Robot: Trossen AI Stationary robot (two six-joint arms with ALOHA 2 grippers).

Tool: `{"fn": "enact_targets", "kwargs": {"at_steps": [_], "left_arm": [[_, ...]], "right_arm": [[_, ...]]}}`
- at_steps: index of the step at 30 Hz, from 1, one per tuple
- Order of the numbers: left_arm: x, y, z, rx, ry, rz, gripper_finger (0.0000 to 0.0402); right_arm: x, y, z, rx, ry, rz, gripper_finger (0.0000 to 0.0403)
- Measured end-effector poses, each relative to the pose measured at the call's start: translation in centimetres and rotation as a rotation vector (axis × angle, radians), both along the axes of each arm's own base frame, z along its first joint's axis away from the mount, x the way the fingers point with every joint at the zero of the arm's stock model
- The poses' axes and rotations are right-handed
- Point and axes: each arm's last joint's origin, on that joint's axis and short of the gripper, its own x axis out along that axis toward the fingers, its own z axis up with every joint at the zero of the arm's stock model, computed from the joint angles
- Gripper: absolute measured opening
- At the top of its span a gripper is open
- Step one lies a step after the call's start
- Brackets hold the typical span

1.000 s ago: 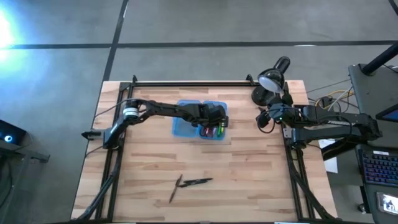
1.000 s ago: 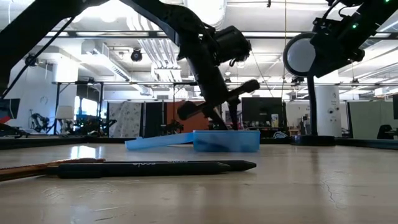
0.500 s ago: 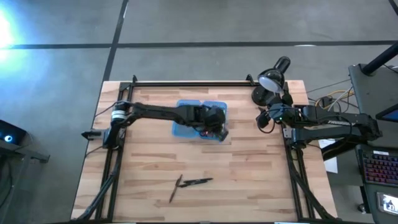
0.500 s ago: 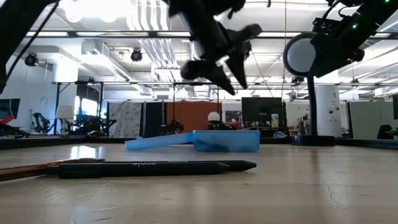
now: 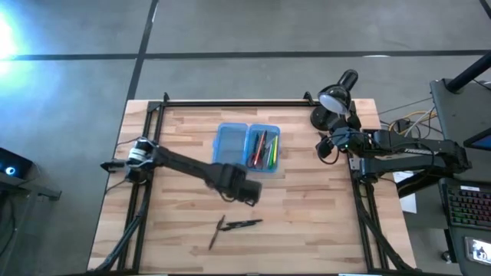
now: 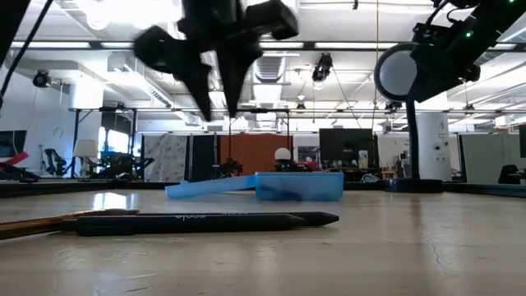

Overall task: Pick & place school supplies into a supply box
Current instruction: Put the black pen into the blue box

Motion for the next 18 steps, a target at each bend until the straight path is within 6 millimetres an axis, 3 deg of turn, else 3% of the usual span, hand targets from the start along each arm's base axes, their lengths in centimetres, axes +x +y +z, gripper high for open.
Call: {"fn": "enact_targets", "kwargs": {"at_steps": [3,6,15,18], "left_arm": [[-0.9,-1.3,-0.9,-0.056,0.033,0.117,0.0130],[-1.3,-2.0,-0.8,-0.083,0.025,0.125,0.0130],[-1.9,-1.8,0.3,-0.137,-0.137,0.066,0.0130],[-2.6,-1.5,0.1,-0.197,-0.212,0.048,0.0130]], "right_arm": [[0.0,0.0,0.0,0.011,-0.004,0.010,0.0231],[0.2,0.1,0.0,0.043,-0.020,0.050,0.0231],[0.7,0.2,0.1,0.065,-0.050,0.125,0.0231],[0.9,0.5,0.1,0.140,-0.065,0.226,0.0231]]}}
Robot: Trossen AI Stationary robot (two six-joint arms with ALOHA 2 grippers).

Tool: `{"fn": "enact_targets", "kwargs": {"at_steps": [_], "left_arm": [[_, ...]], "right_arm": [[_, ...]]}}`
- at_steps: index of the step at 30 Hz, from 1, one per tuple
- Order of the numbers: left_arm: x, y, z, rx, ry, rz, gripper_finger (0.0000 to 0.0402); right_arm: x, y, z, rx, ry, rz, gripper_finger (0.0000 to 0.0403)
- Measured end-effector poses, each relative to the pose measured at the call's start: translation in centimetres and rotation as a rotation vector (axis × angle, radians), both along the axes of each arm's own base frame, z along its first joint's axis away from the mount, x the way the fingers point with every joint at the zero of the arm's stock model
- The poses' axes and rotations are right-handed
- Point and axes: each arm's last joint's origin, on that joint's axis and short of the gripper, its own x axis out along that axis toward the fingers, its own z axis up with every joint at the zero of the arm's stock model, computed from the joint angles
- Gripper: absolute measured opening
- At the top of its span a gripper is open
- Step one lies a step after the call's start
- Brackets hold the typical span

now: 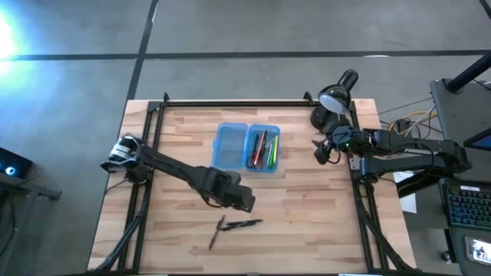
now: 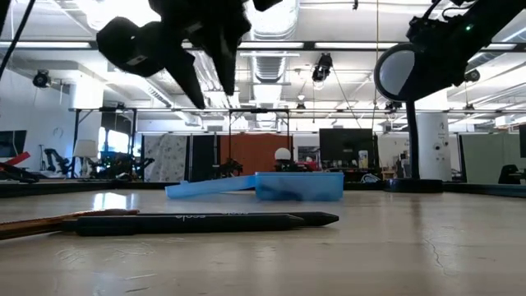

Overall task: Pick & place school supplies into a supply box
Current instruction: Put the black pen into the blue box

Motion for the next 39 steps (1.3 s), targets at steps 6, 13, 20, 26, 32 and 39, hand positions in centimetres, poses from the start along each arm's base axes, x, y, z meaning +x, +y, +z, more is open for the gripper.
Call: {"fn": "enact_targets", "kwargs": {"at_steps": [6,13,20,26,32,39], "left_arm": [[-4.0,1.6,-1.2,-0.005,0.041,0.002,0.0130],[-8.5,2.5,-2.1,0.064,0.041,-0.124,0.0130],[-11.3,2.3,-3.9,0.080,-0.006,-0.193,0.0130],[-11.5,1.8,-4.8,0.134,-0.108,-0.273,0.0130],[-11.7,1.8,-5.0,0.169,-0.106,-0.350,0.0130],[-11.7,1.7,-4.9,0.196,-0.113,-0.412,0.0130]], "right_arm": [[1.7,0.7,-1.0,0.203,-0.026,0.252,0.0231],[5.5,1.1,-2.6,0.248,0.006,0.408,0.0231],[9.8,5.5,-4.8,0.191,0.170,0.703,0.0231],[12.6,10.5,-6.3,0.082,0.161,0.830,0.0231],[16.4,13.6,-9.1,0.087,0.184,0.833,0.0230],[19.8,16.6,-11.6,0.033,0.237,0.883,0.0228]]}}
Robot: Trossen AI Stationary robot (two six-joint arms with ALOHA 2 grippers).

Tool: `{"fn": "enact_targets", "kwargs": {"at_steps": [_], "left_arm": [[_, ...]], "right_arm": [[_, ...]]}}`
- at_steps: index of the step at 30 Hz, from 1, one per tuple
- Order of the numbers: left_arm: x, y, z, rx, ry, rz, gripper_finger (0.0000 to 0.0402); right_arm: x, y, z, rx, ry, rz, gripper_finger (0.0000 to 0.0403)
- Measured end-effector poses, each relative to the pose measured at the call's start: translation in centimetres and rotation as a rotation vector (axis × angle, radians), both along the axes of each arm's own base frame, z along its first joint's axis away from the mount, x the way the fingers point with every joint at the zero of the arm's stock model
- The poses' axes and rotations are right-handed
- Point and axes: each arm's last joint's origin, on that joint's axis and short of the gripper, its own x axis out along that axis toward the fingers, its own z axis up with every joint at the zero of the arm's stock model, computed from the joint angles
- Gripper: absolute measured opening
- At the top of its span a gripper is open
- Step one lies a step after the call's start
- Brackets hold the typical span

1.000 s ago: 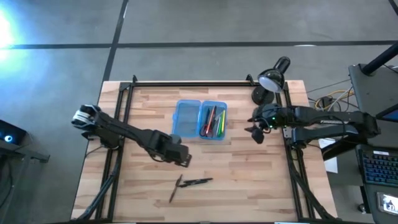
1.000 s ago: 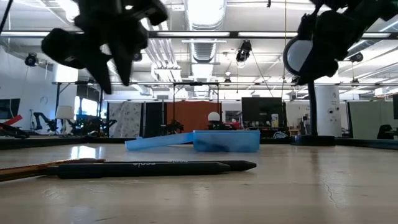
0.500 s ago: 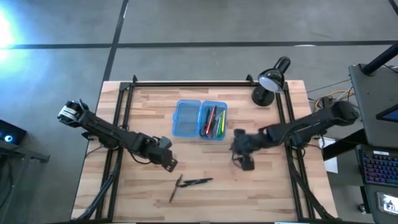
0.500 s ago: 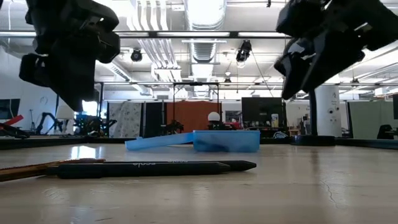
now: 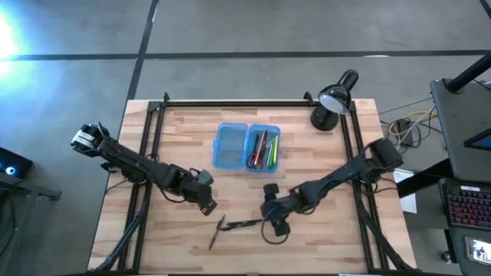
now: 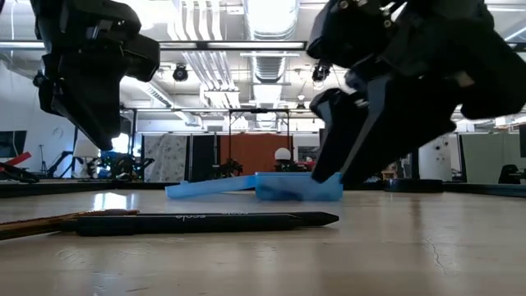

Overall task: Pick & place school supplies into a supply box
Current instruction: Put the black pen into the blue box

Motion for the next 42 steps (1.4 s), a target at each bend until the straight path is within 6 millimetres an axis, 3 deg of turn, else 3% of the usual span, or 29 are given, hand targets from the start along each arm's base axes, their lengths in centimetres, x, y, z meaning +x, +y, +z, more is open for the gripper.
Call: {"fn": "enact_targets", "kwargs": {"at_steps": [17,21,26,32,35,42], "left_arm": [[-0.2,0.0,-0.2,0.010,0.011,-0.044,0.0130],[-0.2,0.0,-0.2,0.011,0.014,-0.043,0.0130],[-0.2,0.0,-0.2,0.012,0.015,-0.044,0.0130],[-0.2,0.0,-0.2,0.012,0.015,-0.043,0.0130],[-0.2,0.0,-0.2,0.011,0.016,-0.042,0.0130],[-0.2,0.0,-0.2,-0.005,0.018,-0.011,0.0130]], "right_arm": [[2.0,2.3,-3.7,-0.024,0.006,-0.055,0.0194],[2.0,2.4,-4.0,-0.020,0.012,-0.066,0.0166],[1.4,2.7,-4.6,-0.023,0.028,-0.057,0.0104],[1.3,2.9,-4.6,-0.045,0.027,-0.013,0.0031],[1.4,2.7,-4.3,-0.030,0.030,-0.040,0.0019],[-1.0,0.2,-1.9,-0.068,0.068,-0.369,0.0015]]}}
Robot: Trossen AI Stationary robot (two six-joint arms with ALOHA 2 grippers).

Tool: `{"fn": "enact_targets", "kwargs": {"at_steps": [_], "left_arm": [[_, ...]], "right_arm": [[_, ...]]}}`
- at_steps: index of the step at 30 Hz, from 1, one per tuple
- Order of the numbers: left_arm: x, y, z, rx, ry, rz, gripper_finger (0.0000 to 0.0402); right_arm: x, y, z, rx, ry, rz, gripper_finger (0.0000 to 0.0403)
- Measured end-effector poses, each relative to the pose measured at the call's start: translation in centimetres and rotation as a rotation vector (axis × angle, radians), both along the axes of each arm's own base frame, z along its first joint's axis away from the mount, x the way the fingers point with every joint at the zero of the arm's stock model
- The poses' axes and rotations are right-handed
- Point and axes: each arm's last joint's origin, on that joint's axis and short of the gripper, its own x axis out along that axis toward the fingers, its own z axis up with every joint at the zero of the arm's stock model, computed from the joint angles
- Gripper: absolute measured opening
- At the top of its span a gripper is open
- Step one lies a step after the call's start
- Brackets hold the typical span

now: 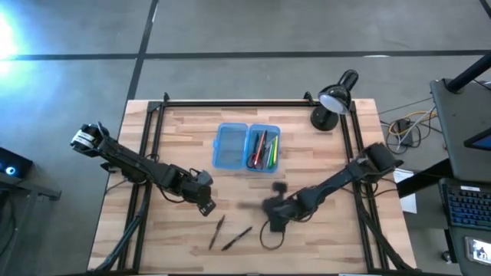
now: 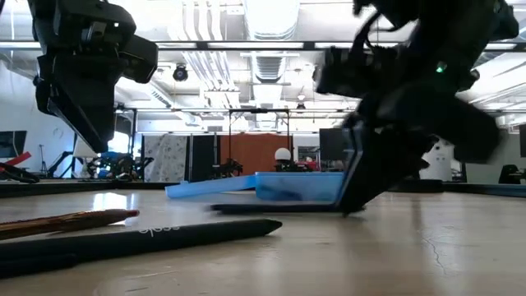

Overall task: Pick & place school supplies into a supply box
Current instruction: Put the black pen into the blue box, then put the brown pen into the blue box

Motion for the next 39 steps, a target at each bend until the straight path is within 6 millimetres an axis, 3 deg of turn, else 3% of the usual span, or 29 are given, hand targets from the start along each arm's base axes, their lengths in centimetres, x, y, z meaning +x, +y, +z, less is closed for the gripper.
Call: {"fn": "enact_targets", "kwargs": {"at_steps": [4,10,15,18,22,28,31,39], "left_arm": [[0.0,0.1,0.0,-0.001,-0.005,0.049,0.0130],[0.2,0.1,0.1,0.011,-0.027,0.092,0.0130],[0.2,0.1,0.1,0.002,-0.037,0.129,0.0130],[0.2,0.1,0.0,-0.001,-0.036,0.132,0.0130],[0.3,0.1,0.0,-0.016,-0.035,0.152,0.0130],[0.3,0.1,0.0,-0.042,-0.034,0.192,0.0130],[0.4,0.0,0.0,-0.058,-0.036,0.208,0.0130],[0.5,-0.3,0.1,-0.123,-0.050,0.267,0.0131]], "right_arm": [[-2.6,-2.6,3.0,0.029,-0.099,-0.380,0.0014],[-5.7,-5.4,7.1,0.264,-0.409,-0.874,0.0014],[-5.6,-10.1,5.4,0.382,-0.476,-1.157,0.0013],[-4.6,-12.5,4.6,0.495,-0.527,-1.125,0.0013],[-3.9,-14.6,3.5,0.505,-0.489,-1.072,0.0013],[-3.1,-15.8,2.3,0.518,-0.401,-1.020,0.0022],[-2.4,-15.9,2.6,0.522,-0.407,-0.992,0.0054],[-2.4,-15.9,3.8,0.496,-0.401,-0.930,0.0191]]}}
